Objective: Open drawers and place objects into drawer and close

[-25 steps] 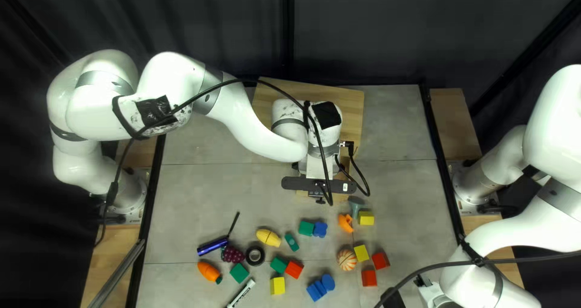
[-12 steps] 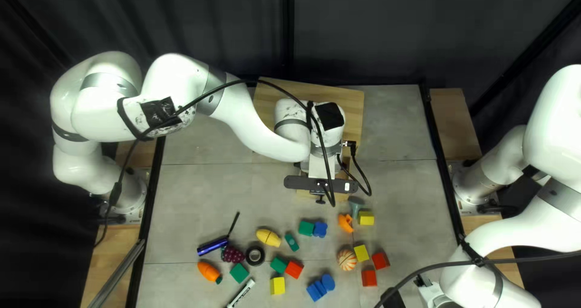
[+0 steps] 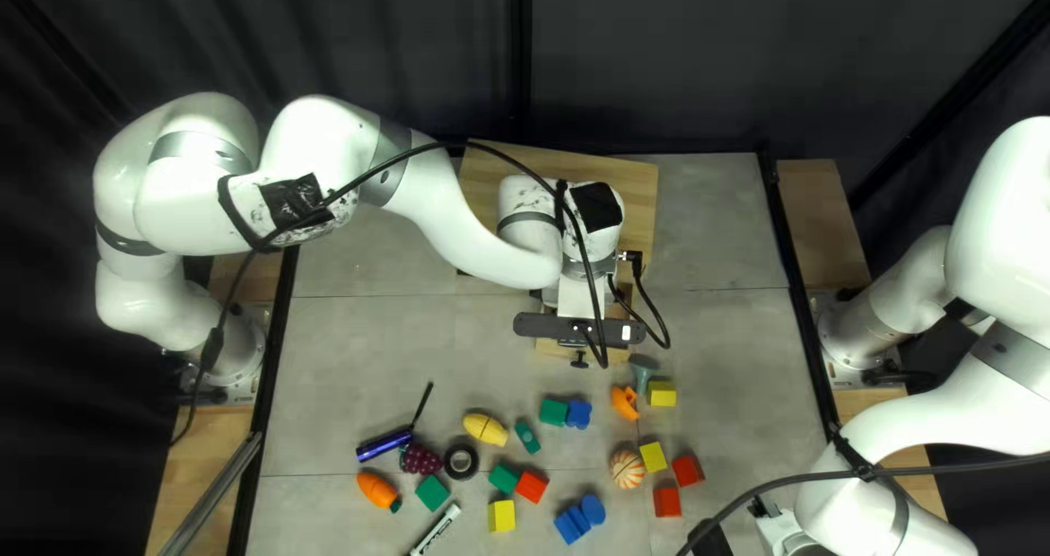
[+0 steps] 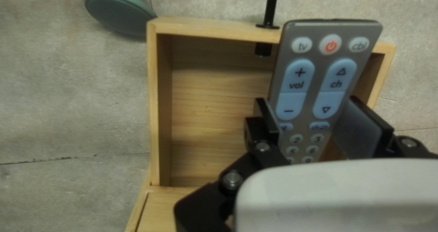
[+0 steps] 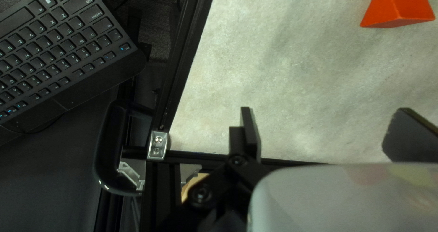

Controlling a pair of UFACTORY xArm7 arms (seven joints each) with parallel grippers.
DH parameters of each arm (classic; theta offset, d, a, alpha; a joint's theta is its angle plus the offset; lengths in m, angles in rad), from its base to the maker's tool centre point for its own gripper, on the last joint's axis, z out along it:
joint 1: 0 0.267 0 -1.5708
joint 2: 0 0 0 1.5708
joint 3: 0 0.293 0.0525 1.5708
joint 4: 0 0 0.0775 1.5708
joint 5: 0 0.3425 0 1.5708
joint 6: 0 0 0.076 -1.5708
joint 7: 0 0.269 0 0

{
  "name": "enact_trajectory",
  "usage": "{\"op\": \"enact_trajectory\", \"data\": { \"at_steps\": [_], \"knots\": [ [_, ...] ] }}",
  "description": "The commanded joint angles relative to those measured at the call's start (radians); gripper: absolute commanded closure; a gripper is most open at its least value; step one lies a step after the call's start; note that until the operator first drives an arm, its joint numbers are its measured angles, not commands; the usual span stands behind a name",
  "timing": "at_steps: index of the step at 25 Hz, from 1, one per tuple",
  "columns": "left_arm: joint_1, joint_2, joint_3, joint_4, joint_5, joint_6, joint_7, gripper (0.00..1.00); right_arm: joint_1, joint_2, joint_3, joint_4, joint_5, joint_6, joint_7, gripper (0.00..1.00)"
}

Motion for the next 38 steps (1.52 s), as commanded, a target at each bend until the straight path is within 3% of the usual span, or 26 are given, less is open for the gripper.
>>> {"op": "enact_trajectory", "data": {
  "at_steps": [1,23,25,26,29,30,31,38],
  "knots": [
    [-0.001,-0.001,0.004,0.003,0.005,0.008,-0.006,1.00,0.000,0.000,0.000,0.000,0.000,0.000,0.000,0.00],
    [-0.077,0.009,0.045,0.023,0.117,0.009,-0.110,1.00,0.000,0.000,0.000,0.000,0.000,0.000,0.000,0.00],
    [-0.078,0.008,0.044,0.023,0.119,0.007,-0.110,0.88,0.000,0.000,0.000,0.000,0.000,0.000,0.000,0.00],
    [-0.079,0.008,0.044,0.023,0.120,0.007,-0.110,0.44,0.000,0.000,0.000,0.000,0.000,0.000,0.000,0.00],
    [-0.078,0.004,0.044,0.014,0.120,0.004,-0.109,0.49,0.000,0.000,0.000,0.000,0.000,0.000,0.000,0.00],
    [-0.078,0.003,0.044,0.013,0.119,0.004,-0.109,0.56,0.000,0.000,0.000,0.000,0.000,0.000,0.000,0.00],
    [-0.078,0.001,0.044,0.012,0.119,0.005,-0.109,1.00,0.000,0.000,0.000,0.000,0.000,0.000,0.000,0.00],
    [-0.094,-0.051,0.047,-0.018,0.139,0.035,-0.134,1.00,0.000,0.000,0.000,0.000,0.000,0.000,0.000,0.00]
  ]
}}
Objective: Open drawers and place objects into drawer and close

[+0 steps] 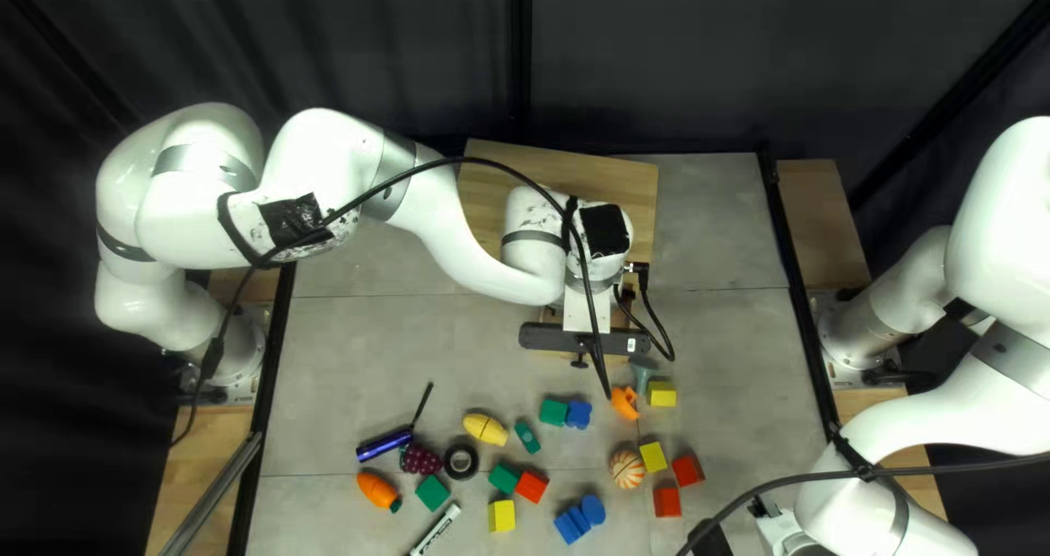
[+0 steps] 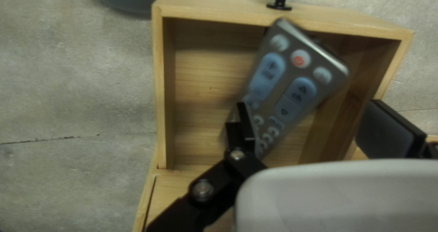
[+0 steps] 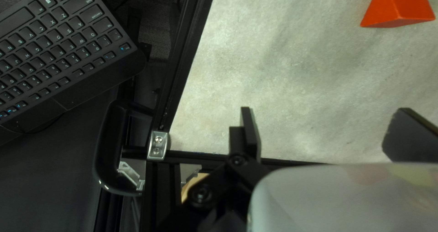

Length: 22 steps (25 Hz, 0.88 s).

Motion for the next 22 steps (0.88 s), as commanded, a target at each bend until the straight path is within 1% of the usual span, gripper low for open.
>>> {"op": "enact_trajectory", "data": {
  "at_steps": [1,2,5,9,10,11,12,13,14,15,16,21,22],
  "knots": [
    [-0.010,-0.051,-0.002,-0.039,0.007,0.010,-0.020,1.00,0.000,0.000,0.000,0.000,0.000,0.000,0.000,0.00],
    [-0.011,-0.059,-0.003,-0.048,0.007,0.009,-0.023,1.00,0.000,0.000,0.000,0.000,0.000,0.000,0.000,0.00],
    [-0.013,-0.130,-0.012,-0.127,-0.006,-0.016,-0.043,1.00,0.000,0.000,0.000,0.000,0.000,0.000,0.000,0.00],
    [-0.024,-0.250,-0.030,-0.272,-0.032,-0.079,-0.087,1.00,0.000,0.000,0.000,0.000,0.000,0.000,0.000,0.00],
    [-0.026,-0.265,-0.033,-0.290,-0.035,-0.088,-0.093,1.00,0.000,0.000,0.000,0.000,0.000,0.000,0.000,0.00],
    [-0.034,-0.304,-0.042,-0.334,-0.044,-0.106,-0.110,1.00,0.000,0.000,0.000,0.000,0.000,0.000,0.000,0.00],
    [-0.041,-0.327,-0.050,-0.359,-0.048,-0.112,-0.123,1.00,0.000,0.000,0.000,0.000,0.000,0.000,0.000,0.00],
    [-0.057,-0.362,-0.064,-0.394,-0.049,-0.120,-0.145,0.82,0.000,0.000,0.000,0.000,0.000,0.000,0.000,0.00],
    [-0.061,-0.369,-0.068,-0.401,-0.048,-0.121,-0.149,0.20,0.000,0.000,0.000,0.000,0.000,0.000,0.000,0.00],
    [-0.078,-0.392,-0.082,-0.421,-0.043,-0.119,-0.167,0.08,0.000,0.000,0.000,0.000,0.000,0.000,0.000,0.00],
    [-0.101,-0.415,-0.103,-0.442,-0.030,-0.115,-0.187,0.00,0.000,0.000,0.000,0.000,0.000,0.000,0.000,0.00],
    [-0.196,-0.438,-0.192,-0.459,0.010,-0.068,-0.235,0.00,0.000,0.000,0.000,0.000,0.000,0.000,0.000,0.00],
    [-0.207,-0.437,-0.202,-0.457,0.012,-0.060,-0.234,0.00,0.000,0.000,0.000,0.000,0.000,0.000,0.000,0.00]
  ]
}}
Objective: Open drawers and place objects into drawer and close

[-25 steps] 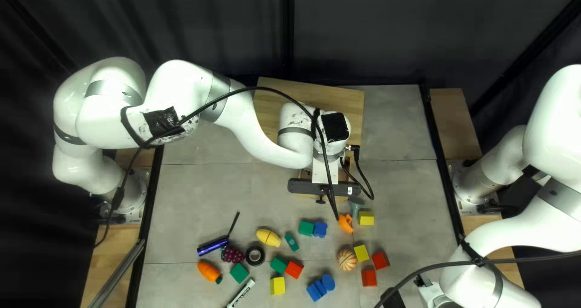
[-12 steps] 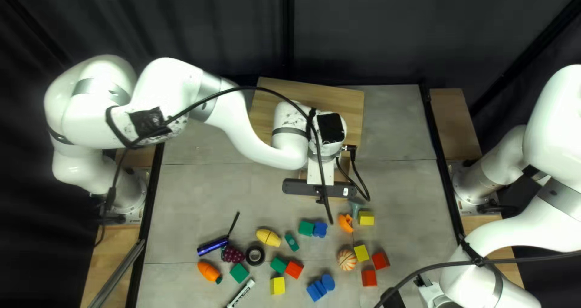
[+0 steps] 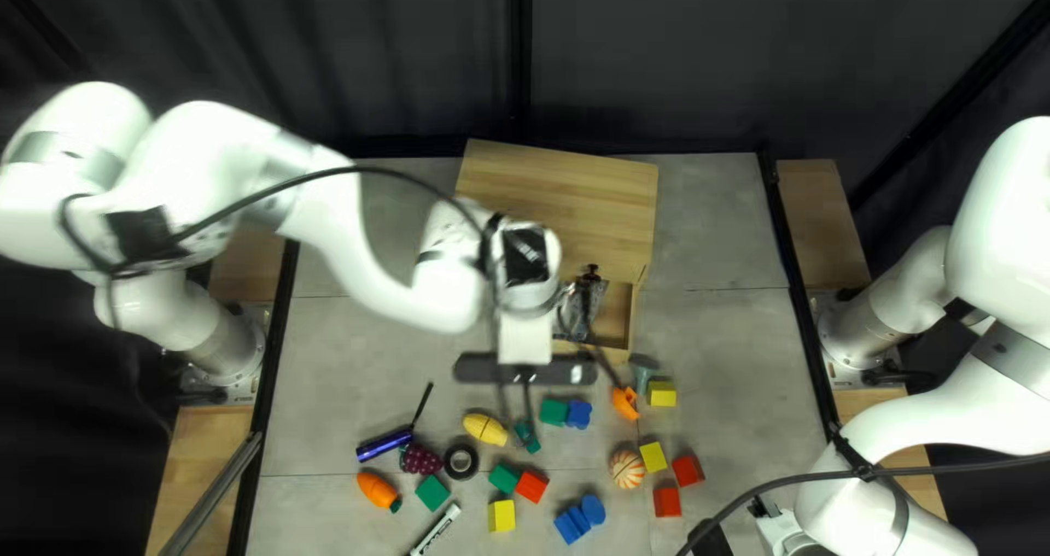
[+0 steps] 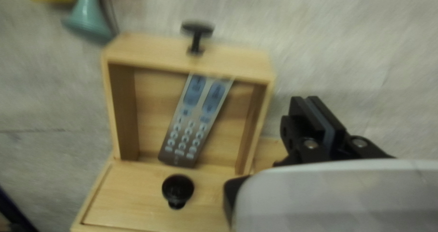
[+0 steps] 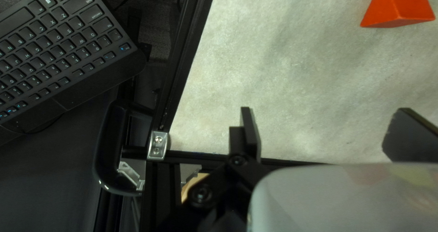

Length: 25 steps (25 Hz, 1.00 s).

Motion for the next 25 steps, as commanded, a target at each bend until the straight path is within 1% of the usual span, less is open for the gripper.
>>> {"op": "enact_trajectory", "data": {
  "at_steps": [1,4,8,16,19,25],
  "knots": [
    [-0.078,-0.010,-0.074,-0.007,0.025,0.048,-0.016,0.00,0.000,0.000,0.000,0.000,0.000,0.000,0.000,0.00],
    [-0.105,-0.006,-0.100,-0.010,0.027,0.054,-0.006,0.00,0.000,0.000,0.000,0.000,0.000,0.000,0.000,0.00],
    [-0.139,0.018,-0.131,-0.032,0.035,0.022,-0.017,0.00,0.000,0.000,0.000,0.000,0.000,0.000,0.000,0.00],
    [-0.187,0.052,-0.172,-0.038,0.037,0.006,-0.038,0.00,0.000,0.000,0.000,0.000,0.000,0.000,0.000,0.00],
    [-0.185,0.040,-0.177,-0.061,0.018,-0.007,-0.024,0.00,0.000,0.000,0.000,0.000,0.000,0.000,0.000,0.00],
    [-0.178,0.028,-0.178,-0.059,-0.011,0.009,0.019,0.00,0.000,0.000,0.000,0.000,0.000,0.000,0.000,0.00]
  ]
}}
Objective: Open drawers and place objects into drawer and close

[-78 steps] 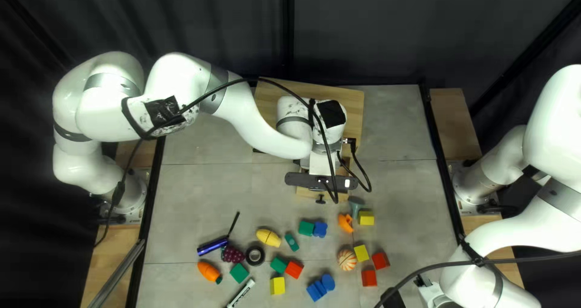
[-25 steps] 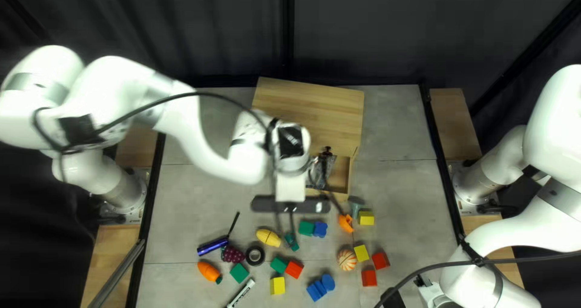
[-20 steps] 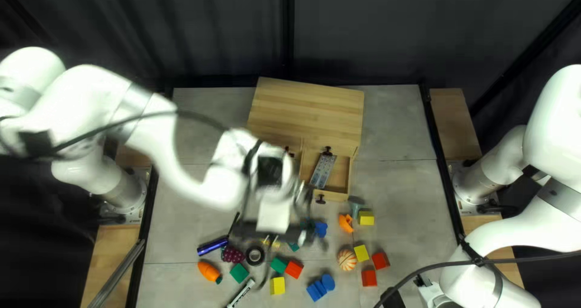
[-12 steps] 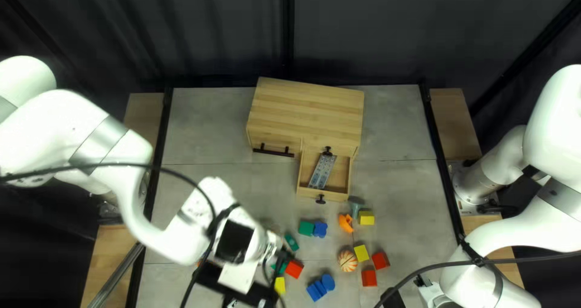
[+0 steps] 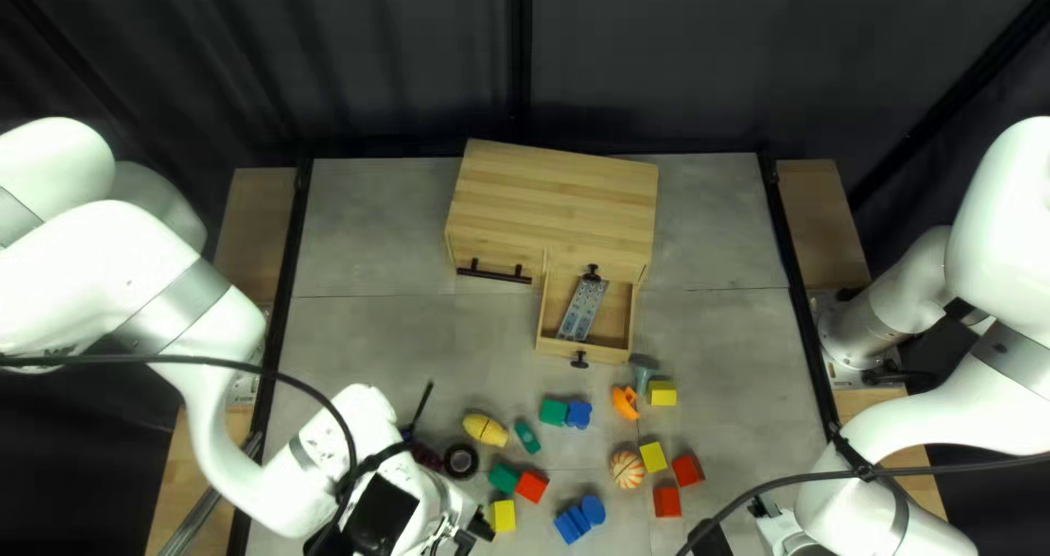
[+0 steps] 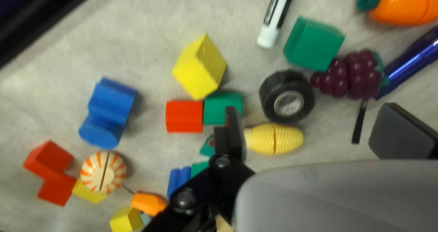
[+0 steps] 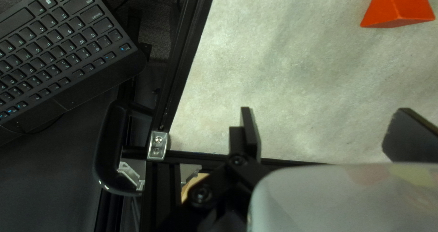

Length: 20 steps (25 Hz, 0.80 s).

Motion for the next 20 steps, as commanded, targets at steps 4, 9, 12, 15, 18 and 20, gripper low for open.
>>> {"op": "enact_trajectory", "data": {
  "at_steps": [4,9,12,15,18,20],
  "knots": [
    [0.007,0.006,0.000,0.013,-0.027,0.015,0.039,0.00,0.000,0.000,0.000,0.000,0.000,0.000,0.000,0.00],
    [0.006,-0.005,-0.004,0.023,-0.042,0.042,0.044,0.00,0.000,0.000,0.000,0.000,0.000,0.000,0.000,0.00],
    [0.004,-0.029,-0.010,0.008,-0.060,0.051,0.046,0.00,0.000,0.000,0.000,0.000,0.000,0.000,0.000,0.00],
    [0.002,-0.054,-0.014,-0.010,-0.081,0.059,0.055,0.00,0.000,0.000,0.000,0.000,0.000,0.000,0.000,0.00],
    [0.001,-0.076,-0.017,-0.023,-0.108,0.071,0.075,0.00,0.000,0.000,0.000,0.000,0.000,0.000,0.000,0.00],
    [0.001,-0.080,-0.018,-0.026,-0.120,0.076,0.090,0.00,0.000,0.000,0.000,0.000,0.000,0.000,0.000,0.00]
  ]
}}
